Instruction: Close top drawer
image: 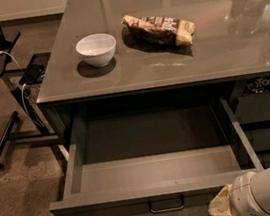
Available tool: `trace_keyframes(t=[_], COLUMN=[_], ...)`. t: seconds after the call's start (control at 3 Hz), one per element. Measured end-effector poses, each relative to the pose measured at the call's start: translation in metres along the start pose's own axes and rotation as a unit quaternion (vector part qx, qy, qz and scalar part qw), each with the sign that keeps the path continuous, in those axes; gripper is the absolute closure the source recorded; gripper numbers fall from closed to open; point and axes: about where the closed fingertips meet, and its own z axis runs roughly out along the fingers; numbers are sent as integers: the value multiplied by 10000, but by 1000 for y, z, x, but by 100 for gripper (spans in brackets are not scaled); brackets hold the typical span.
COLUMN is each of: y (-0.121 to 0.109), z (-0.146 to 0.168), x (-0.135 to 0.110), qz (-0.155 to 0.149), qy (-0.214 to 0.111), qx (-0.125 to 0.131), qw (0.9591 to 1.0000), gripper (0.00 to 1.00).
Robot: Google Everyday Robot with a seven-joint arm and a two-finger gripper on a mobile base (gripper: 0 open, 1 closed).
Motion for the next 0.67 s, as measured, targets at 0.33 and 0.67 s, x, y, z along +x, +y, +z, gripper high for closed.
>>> trace_keyframes(t=[0.33,0.67], y=[0,-10], z=[0,0], x=[0,-11], qz=[0,-185], qy=[0,-168], qx=[0,159], qw=[10000,9996], gripper=[36,13])
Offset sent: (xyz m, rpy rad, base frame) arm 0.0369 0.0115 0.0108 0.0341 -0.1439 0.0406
